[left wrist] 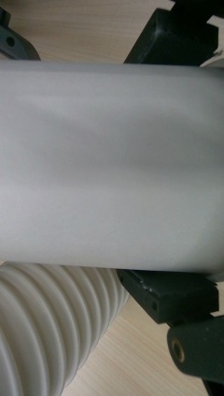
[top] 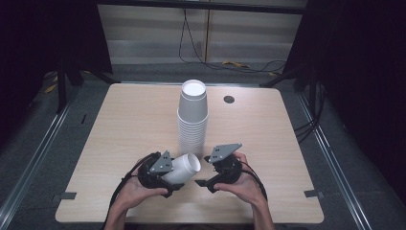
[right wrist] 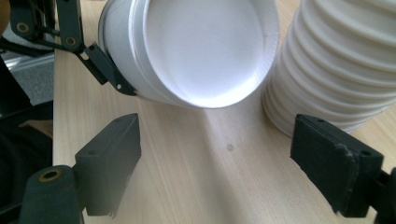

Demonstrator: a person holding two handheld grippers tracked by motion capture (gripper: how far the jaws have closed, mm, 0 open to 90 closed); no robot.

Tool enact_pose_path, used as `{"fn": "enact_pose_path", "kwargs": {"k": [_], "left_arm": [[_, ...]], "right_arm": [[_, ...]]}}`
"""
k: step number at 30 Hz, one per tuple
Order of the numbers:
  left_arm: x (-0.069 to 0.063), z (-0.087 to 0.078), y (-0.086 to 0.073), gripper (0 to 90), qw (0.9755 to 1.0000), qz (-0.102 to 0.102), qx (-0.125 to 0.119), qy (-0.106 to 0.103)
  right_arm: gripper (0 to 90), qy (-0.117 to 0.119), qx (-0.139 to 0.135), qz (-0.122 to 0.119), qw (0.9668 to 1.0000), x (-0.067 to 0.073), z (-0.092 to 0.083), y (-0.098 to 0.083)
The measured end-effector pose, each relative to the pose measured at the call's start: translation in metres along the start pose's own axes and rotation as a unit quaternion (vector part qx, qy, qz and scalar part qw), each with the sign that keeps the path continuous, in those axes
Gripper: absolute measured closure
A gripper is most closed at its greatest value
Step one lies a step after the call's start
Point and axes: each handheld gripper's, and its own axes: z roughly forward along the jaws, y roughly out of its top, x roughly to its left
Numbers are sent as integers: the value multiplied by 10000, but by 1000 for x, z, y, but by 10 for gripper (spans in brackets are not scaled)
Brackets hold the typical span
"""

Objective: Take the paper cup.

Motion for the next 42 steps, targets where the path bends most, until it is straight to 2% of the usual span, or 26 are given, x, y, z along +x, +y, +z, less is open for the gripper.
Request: {"fn": "enact_pose_path", "kwargs": {"k": [4, 10, 12, 13, 20, 24, 27, 29, 33, 37, 38, 39, 42], "left_arm": [[-1, -1, 2, 153, 9999, 93, 90, -9], [0, 1, 1, 151, 9997, 189, 184, -13], [0, 1, 1, 151, 9996, 160, 226, -58], [0, 1, 1, 151, 9996, 162, 241, -74], [0, 2, 6, 150, 9981, 328, 445, -255], [-2, 5, 7, 150, 9978, 362, 481, -290], [-3, 6, 8, 150, 9970, 430, 566, -303], [-4, 7, 7, 150, 9972, 408, 558, -294], [-5, 8, 8, 151, 9962, 499, 610, -362], [-7, 9, 9, 151, 9963, 518, 574, -365], [-8, 10, 8, 151, 9967, 533, 501, -352], [-8, 10, 9, 151, 9960, 548, 567, -408], [-10, 11, 9, 151, 9952, 634, 627, -403]], "right_arm": [[204, 52, 175, -124, 9998, 1, 1, 2], [205, 67, 410, -296, 9987, 1, 4, 5], [201, 80, 443, -328, 9984, 1, 3, 6], [193, 168, 495, -422, 9977, 1, 4, 8], [178, 246, 638, -541, 9962, 0, 5, 11], [174, 357, 746, -609, 9947, 1, 7, 13], [182, 335, 839, -736, 9932, 3, 9, 16], [199, 369, 861, -746, 9928, 3, 9, 17], [195, 432, 918, -881, 9909, 6, 11, 23], [196, 517, 962, -956, 9894, 7, 14, 25], [197, 547, 933, -990, 9892, 8, 15, 26], [189, 600, 931, -993, 9889, 9, 15, 26], [181, 695, 957, -1047, 9874, 10, 18, 30]]}}
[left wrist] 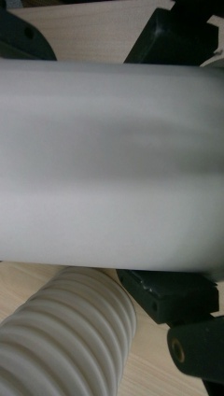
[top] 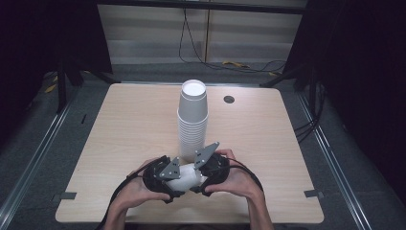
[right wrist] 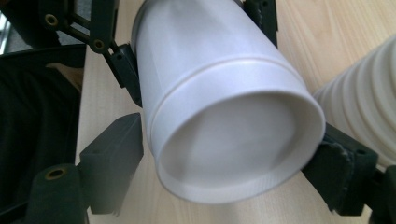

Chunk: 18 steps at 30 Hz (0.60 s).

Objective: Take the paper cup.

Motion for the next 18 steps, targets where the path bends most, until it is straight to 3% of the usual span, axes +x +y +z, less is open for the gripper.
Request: {"fn": "enact_pose_path", "kwargs": {"k": [14, 16, 18], "left_arm": [[-3, 5, 3, 152, 9999, 94, -16, -140], [-2, 5, 4, 152, 9997, 159, 111, -127], [-3, 7, 3, 153, 9999, 125, -8, -107]], "right_arm": [[191, 172, 204, -157, 9995, -1, 7, 6], [206, 215, 255, -141, 9993, 0, 8, 6], [208, 245, 259, -91, 9993, -1, 9, 6]]}}
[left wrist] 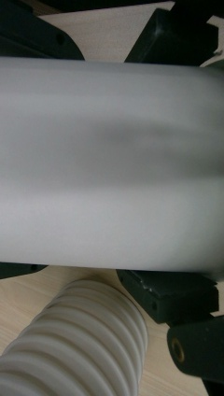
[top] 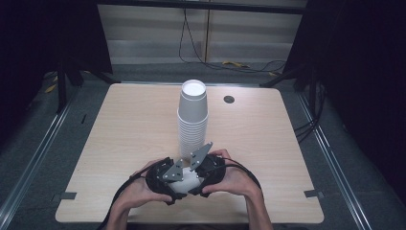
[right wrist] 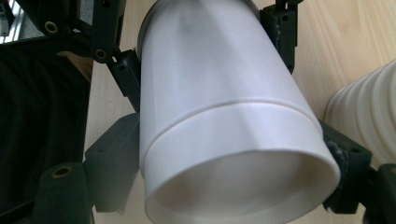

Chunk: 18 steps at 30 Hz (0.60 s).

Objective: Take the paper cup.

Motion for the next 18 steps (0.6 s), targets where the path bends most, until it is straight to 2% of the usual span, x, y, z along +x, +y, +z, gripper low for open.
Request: {"fn": "enact_pose_path", "kwargs": {"k": [6, 7, 9, 10, 11, 15, 18], "left_arm": [[1, -1, -1, 148, 10000, 23, -90, -13], [1, -3, -2, 146, 9999, 60, -127, -74], [1, -4, -2, 140, 9999, 45, -97, -72], [1, -3, -3, 140, 9998, 50, -209, -34], [1, -4, -3, 137, 9997, 74, -204, -90], [1, -8, -6, 134, 9990, 78, -439, -57], [0, -9, -6, 138, 9988, 76, -480, -2]], "right_arm": [[224, 44, -84, -15, 10000, -2, -1, -1], [226, 64, -93, 1, 9999, -2, -2, -2], [227, 94, -117, 44, 9999, -1, -2, -2], [227, 94, -117, 44, 9999, -1, -2, -2], [227, 80, -129, 45, 9999, -1, -3, -2], [230, 116, -180, 51, 9998, -1, -4, -2], [232, 113, -175, 52, 9998, -1, -4, -2]]}}
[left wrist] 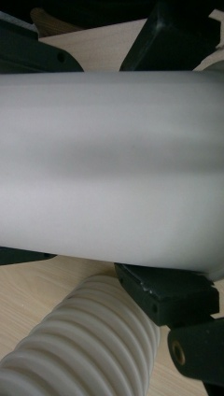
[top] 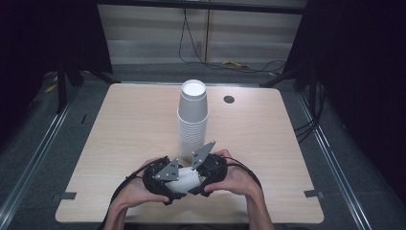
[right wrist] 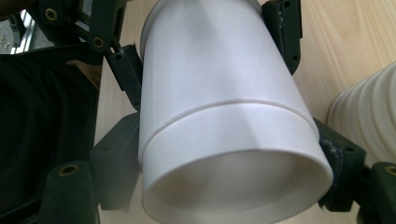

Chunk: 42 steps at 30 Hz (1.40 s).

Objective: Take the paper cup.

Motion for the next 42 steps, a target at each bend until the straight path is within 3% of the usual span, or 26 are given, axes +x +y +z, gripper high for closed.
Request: {"fn": "enact_pose_path", "kwargs": {"k": [10, 15, 20, 26, 29, 38, 40, 41, 42], "left_arm": [[-2, -4, -3, 140, 9994, 87, -309, 135], [-2, -8, -4, 141, 9988, 34, -450, 176], [0, -13, -7, 148, 9969, -48, -777, 71], [0, -16, -8, 149, 9962, -35, -861, 99], [1, -20, -10, 153, 9936, -120, -1120, 97], [4, -27, -13, 156, 9896, -278, -1399, 160], [5, -29, -16, 156, 9862, -433, -1584, 215], [5, -29, -16, 156, 9862, -433, -1584, 215], [5, -28, -18, 156, 9843, -527, -1666, 234]], "right_arm": [[234, -22, -5, 71, 10000, 0, -2, -1], [234, -37, -72, 77, 9999, -1, -3, -1], [234, -65, -25, 81, 9999, 0, -4, -2], [234, -68, -58, 91, 9999, 1, -5, -2], [233, -82, -100, 89, 9999, 1, -7, -2], [231, -192, -156, 192, 9995, -1, -11, -6], [230, -195, -172, 229, 9994, -2, -11, -8], [230, -197, -186, 240, 9993, -3, -11, -8], [230, -212, -191, 255, 9993, -3, -11, -9]]}}
